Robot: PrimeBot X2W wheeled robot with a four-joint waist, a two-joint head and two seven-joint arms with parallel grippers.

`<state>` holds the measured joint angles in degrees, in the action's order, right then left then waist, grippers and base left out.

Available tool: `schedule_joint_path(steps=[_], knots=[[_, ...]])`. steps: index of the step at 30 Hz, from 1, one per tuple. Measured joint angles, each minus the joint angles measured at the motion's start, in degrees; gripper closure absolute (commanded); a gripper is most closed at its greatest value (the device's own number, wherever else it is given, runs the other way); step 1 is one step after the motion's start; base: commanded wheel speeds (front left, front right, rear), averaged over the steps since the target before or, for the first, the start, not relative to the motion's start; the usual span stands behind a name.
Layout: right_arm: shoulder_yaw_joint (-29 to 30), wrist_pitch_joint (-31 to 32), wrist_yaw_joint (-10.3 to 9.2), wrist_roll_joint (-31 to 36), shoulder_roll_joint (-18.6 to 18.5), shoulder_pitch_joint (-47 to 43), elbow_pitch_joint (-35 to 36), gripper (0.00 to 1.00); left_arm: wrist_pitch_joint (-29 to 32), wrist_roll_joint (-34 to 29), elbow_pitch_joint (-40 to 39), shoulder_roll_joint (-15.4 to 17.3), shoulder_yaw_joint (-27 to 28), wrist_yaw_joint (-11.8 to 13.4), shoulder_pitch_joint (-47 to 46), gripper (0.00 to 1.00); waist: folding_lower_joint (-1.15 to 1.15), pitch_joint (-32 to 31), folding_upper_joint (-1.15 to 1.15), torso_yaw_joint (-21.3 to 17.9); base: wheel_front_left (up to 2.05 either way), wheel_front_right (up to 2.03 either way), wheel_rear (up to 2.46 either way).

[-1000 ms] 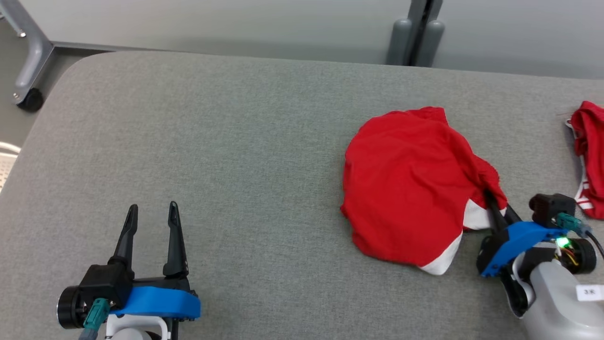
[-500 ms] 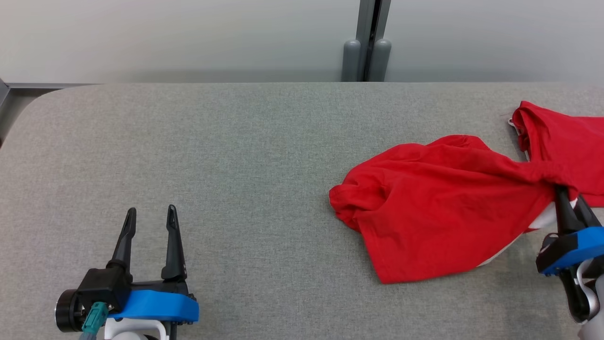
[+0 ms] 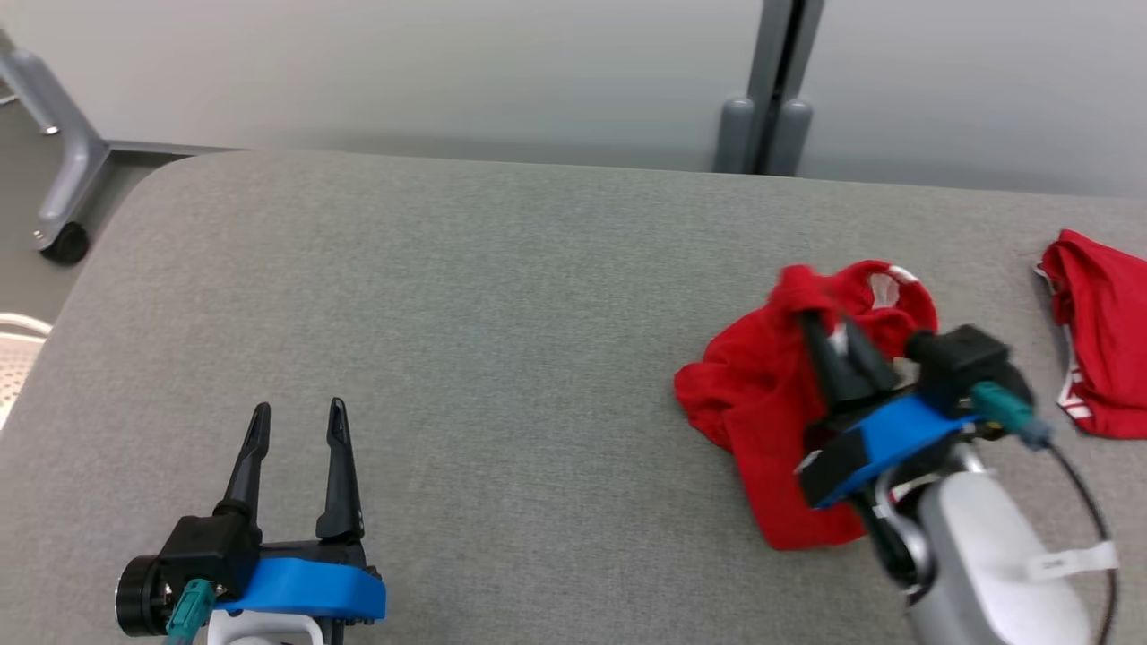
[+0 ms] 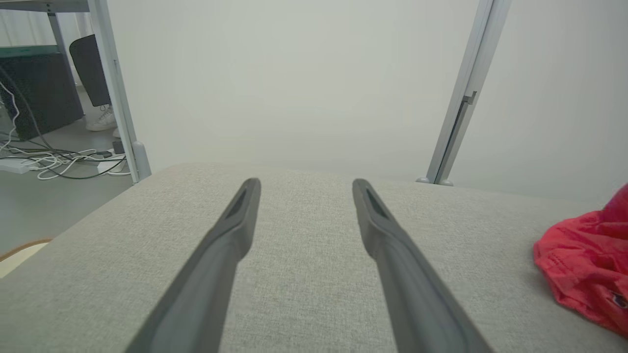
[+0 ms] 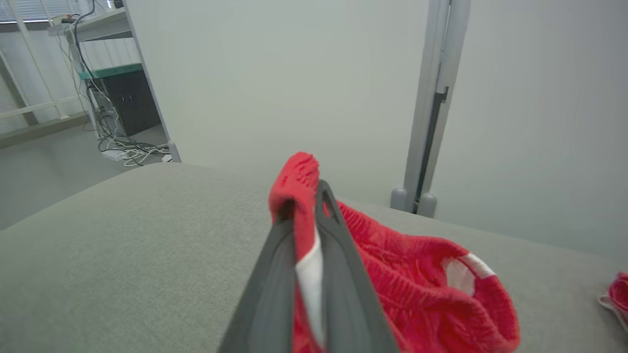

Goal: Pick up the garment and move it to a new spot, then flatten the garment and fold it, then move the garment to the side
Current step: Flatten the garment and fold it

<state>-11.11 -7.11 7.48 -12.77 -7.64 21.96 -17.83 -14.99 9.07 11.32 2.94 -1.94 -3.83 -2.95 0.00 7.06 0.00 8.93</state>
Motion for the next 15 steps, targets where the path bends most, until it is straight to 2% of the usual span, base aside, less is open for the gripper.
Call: schedule_joint_path(steps=[4,11,15], knots=[[-5.72,0.77,0.00,0.31,2.79,1.12,-1.13,1.00,-0.01,0.54,0.05,-0.01,-0.31,0.32,-0.01,0.00,0.00,0.40,0.00,2.14,0.00,0.00,0.00],[-16.92,0.66,0.01,-0.09,4.56,2.52,-8.22,1.00,-0.01,1.42,0.63,0.00,-0.64,0.33,-0.05,0.00,0.00,1.50,0.00,5.07,0.00,0.00,0.00],[-24.64,-0.58,0.01,-4.64,4.72,3.35,-10.68,1.00,-0.01,1.62,0.82,-0.01,-1.36,0.46,-0.54,0.00,0.00,2.06,0.00,6.23,0.00,0.00,0.00]])
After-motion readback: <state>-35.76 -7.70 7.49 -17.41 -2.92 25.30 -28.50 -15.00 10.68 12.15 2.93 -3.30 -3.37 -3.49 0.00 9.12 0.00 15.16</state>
